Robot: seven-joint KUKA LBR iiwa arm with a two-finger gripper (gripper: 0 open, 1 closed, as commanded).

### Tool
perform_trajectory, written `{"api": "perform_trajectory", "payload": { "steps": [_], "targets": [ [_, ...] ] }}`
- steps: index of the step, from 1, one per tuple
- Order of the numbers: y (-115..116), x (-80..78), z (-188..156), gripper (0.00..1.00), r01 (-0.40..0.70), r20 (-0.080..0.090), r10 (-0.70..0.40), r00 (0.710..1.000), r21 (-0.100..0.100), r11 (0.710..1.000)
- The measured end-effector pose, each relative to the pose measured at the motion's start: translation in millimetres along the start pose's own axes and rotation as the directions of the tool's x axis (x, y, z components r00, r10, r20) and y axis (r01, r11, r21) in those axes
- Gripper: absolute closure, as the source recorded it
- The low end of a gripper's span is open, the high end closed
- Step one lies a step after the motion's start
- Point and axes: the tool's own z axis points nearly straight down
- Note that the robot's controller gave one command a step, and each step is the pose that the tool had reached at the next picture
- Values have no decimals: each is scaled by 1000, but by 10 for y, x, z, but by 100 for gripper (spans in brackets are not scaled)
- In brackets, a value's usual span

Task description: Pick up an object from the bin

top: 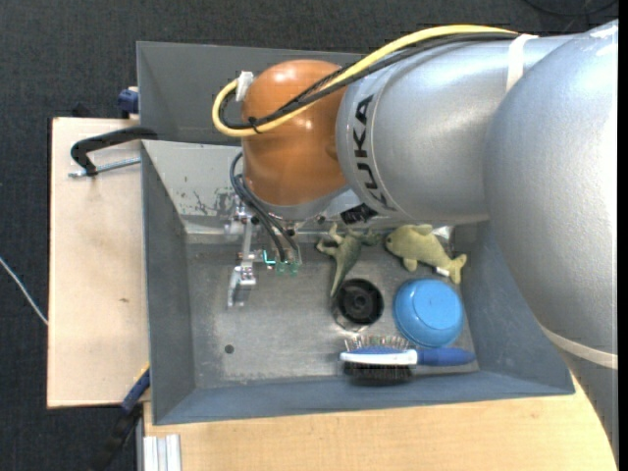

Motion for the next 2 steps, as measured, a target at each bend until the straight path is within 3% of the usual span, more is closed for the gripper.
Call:
{"api": "perform_trajectory", "payload": {
  "steps": [1, 2],
  "targets": [
    [-902, 143, 901, 0, 59, -5, -58, 998, 6, 998],
    [-1650, 468, 730, 0, 187, 2, -187, 982, 4, 982]
  ]
}}
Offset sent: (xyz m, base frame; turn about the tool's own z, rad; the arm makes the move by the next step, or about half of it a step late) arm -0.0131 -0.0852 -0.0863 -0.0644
